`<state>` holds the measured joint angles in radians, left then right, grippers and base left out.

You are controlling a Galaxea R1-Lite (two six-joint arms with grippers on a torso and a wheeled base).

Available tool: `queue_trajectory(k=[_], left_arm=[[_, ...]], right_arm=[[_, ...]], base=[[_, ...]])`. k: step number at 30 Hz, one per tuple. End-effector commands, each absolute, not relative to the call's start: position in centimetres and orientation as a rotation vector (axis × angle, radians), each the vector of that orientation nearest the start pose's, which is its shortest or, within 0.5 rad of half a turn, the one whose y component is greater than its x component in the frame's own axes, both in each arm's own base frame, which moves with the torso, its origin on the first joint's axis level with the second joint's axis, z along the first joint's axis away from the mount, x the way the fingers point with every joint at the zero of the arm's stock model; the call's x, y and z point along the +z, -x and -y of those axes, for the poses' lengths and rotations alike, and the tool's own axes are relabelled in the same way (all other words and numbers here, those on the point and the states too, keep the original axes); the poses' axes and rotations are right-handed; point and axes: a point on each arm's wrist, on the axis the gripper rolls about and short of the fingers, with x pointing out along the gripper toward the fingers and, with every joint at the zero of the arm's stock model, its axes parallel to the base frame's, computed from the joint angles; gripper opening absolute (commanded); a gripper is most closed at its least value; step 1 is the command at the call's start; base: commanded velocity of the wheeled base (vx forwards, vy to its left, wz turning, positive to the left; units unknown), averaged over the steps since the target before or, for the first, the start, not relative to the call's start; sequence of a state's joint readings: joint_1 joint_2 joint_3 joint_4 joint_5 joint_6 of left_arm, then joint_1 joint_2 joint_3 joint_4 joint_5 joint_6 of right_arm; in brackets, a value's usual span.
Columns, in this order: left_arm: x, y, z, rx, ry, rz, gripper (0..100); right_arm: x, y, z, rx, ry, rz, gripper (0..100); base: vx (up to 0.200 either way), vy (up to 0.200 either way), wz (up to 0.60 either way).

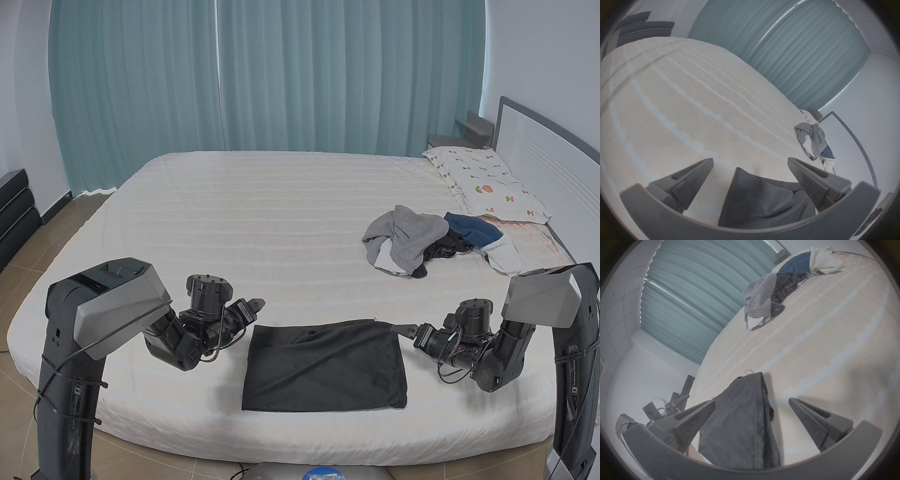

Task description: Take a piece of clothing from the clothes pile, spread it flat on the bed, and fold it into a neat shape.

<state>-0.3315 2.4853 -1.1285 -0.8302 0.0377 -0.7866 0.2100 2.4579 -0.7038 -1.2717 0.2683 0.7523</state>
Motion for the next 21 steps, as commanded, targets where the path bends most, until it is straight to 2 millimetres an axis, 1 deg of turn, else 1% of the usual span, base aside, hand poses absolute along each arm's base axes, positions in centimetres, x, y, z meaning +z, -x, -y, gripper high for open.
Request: queue_trajectory(k=[1, 3, 4, 5, 11, 14, 21], left_arm=[[-5.5, -42.0, 15.4, -0.077, 0.615, -0.653, 100], [-5.5, -42.0, 15.4, -0.077, 0.615, -0.653, 100], [-5.6, -41.9, 15.4, -0.077, 0.618, -0.657, 100], [-5.6, -42.0, 15.4, -0.08, 0.619, -0.655, 100], [-5.6, -41.9, 16.2, -0.098, 0.617, -0.659, 100], [-5.6, -41.9, 16.2, -0.101, 0.615, -0.66, 100], [-5.5, -42.1, 16.5, -0.104, 0.622, -0.65, 100]], right_arm=[[-3.9, -38.5, -10.6, 0.275, -0.716, -0.647, 100], [-3.9, -38.5, -10.6, 0.275, -0.716, -0.647, 100], [-3.6, -40.2, -11.4, 0.246, -0.712, -0.648, 100], [-3.5, -40.5, -11.5, 0.246, -0.722, -0.644, 100], [-4.0, -40.8, -11.7, 0.223, -0.794, -0.647, 100], [-4.4, -40.8, -11.6, 0.217, -0.803, -0.652, 100], [-4.4, -40.9, -11.7, 0.221, -0.806, -0.641, 100]], base=[[0.0, 0.0, 0.0], [0.0, 0.0, 0.0], [0.0, 0.0, 0.0], [0.0, 0.0, 0.0], [0.0, 0.0, 0.0], [0.0, 0.0, 0.0], [0.0, 0.0, 0.0]])
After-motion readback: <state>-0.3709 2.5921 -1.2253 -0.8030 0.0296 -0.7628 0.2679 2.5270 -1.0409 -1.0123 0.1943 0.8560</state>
